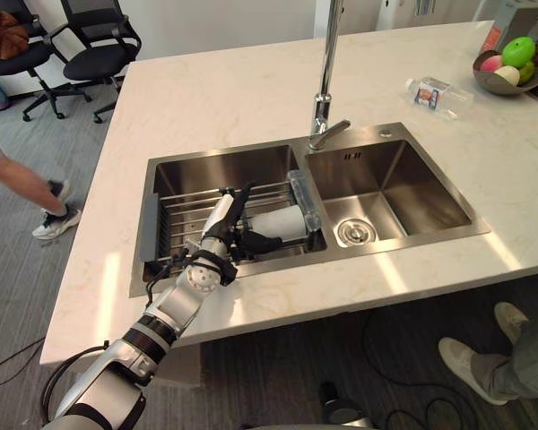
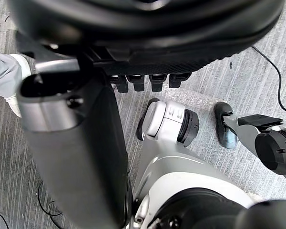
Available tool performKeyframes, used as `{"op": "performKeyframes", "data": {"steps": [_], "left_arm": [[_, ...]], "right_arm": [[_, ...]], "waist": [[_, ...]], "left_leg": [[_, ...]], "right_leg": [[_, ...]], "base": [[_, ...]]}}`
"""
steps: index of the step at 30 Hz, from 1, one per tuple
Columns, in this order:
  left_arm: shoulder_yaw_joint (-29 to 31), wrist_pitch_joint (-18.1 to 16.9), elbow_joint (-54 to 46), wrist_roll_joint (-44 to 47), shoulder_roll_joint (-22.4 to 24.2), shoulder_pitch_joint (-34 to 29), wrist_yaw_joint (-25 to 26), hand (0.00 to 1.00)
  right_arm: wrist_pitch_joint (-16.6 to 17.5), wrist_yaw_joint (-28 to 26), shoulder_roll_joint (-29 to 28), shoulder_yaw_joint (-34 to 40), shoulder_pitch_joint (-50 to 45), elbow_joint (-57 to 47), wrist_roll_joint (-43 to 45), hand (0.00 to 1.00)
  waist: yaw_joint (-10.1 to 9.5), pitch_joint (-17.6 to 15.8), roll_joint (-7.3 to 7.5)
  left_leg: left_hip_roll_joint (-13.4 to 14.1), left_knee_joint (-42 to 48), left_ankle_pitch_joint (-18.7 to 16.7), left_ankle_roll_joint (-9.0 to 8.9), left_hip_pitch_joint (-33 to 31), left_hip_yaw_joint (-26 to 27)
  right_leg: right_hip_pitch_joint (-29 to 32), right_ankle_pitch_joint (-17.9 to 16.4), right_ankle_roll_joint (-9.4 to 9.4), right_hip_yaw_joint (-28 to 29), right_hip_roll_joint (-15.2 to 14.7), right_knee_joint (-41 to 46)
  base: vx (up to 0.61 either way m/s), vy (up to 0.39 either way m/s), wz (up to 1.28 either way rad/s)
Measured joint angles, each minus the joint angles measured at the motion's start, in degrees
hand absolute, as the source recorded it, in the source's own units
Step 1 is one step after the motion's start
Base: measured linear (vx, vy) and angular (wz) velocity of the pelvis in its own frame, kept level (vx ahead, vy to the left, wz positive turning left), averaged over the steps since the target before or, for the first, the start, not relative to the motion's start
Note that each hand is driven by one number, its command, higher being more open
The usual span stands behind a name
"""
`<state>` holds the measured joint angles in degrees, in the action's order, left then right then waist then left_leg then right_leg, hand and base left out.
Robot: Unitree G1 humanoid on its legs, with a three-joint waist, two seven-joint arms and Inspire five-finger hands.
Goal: Walk over to the sink, pick up the cup, carry it to the dishwasher, place the cup inside the dishwasher, then close the dishwasher door
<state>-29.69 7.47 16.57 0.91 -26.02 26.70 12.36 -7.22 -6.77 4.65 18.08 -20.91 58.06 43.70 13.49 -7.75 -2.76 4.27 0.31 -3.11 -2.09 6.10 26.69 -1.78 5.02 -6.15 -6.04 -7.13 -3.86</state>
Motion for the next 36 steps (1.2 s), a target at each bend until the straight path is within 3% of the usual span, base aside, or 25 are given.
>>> {"op": "performKeyframes", "data": {"steps": [2, 3, 13, 22, 31, 35, 36], "left_arm": [[0.00, 0.41, -0.15, 0.00, -0.05, 0.04, -0.10, 1.00], [0.00, 0.49, -0.16, -0.01, -0.06, 0.12, -0.21, 0.00], [-1.03, 1.09, -1.15, -7.05, -0.87, 1.57, -5.42, 0.00], [-1.77, 8.40, -4.26, -15.22, -3.27, 7.62, -17.70, 0.00], [-1.79, 9.88, -5.02, -16.66, -3.49, 8.32, -20.19, 0.00], [-2.15, 10.42, -4.98, -16.65, -3.58, 8.42, -20.63, 0.00], [-2.16, 10.51, -4.93, -16.65, -3.67, 8.42, -20.66, 1.00]], "right_arm": [[0.00, 0.37, 0.14, -0.41, -0.07, -0.26, 0.02, 1.00], [0.00, 0.39, 0.16, -0.46, -0.07, -0.28, 0.03, 1.00], [-0.02, 0.50, 0.21, -0.52, -0.12, -0.32, 0.17, 1.00], [-0.10, 0.97, 0.86, -1.02, -0.22, -0.94, 0.16, 1.00], [-0.62, 2.60, 1.74, -2.72, -0.21, -1.71, 1.45, 1.00], [-0.63, 2.92, 2.07, -2.71, -0.21, -1.72, 1.77, 1.00], [-0.63, 2.95, 2.14, -2.72, -0.18, -1.74, 1.77, 1.00]], "waist": [[0.02, 0.01, -0.01], [0.02, 0.01, -0.02], [0.02, 0.08, -0.11], [0.24, 0.65, -0.67], [0.71, 0.95, -1.17], [0.99, 1.51, -2.04], [1.17, 1.55, -2.14]], "left_leg": [[0.00, 0.00, 0.00, 0.00, 0.00, 0.00], [0.00, 0.00, 0.00, 0.00, 0.00, 0.00], [-0.02, 0.04, 0.00, 0.00, -0.08, 0.00], [-0.26, 0.03, -0.01, -0.02, -0.12, 0.00], [-0.31, -0.11, 0.01, -0.02, -0.12, -0.06], [-0.35, -0.24, 0.01, -0.03, -0.12, -0.08], [-0.34, -0.24, 0.02, -0.03, -0.12, -0.09]], "right_leg": [[0.00, 0.00, 0.00, 0.00, 0.00, -0.01], [0.00, 0.00, 0.00, 0.00, 0.00, -0.01], [0.07, 0.01, 0.01, 0.01, 0.00, -0.04], [0.06, 0.02, 0.02, -0.02, 0.02, -0.20], [0.01, 0.03, 0.04, -0.15, 0.01, -0.41], [0.00, 0.03, 0.04, -0.19, 0.00, -0.49], [-0.01, 0.03, 0.04, -0.21, 0.01, -0.49]], "base": [[0.00, 0.000, 0.00], [0.00, 0.000, 0.00], [0.00, 0.000, 0.00], [0.00, 0.000, 0.00], [0.00, 0.000, 0.00], [0.00, 0.000, 0.00], [0.00, 0.000, 0.00]]}}
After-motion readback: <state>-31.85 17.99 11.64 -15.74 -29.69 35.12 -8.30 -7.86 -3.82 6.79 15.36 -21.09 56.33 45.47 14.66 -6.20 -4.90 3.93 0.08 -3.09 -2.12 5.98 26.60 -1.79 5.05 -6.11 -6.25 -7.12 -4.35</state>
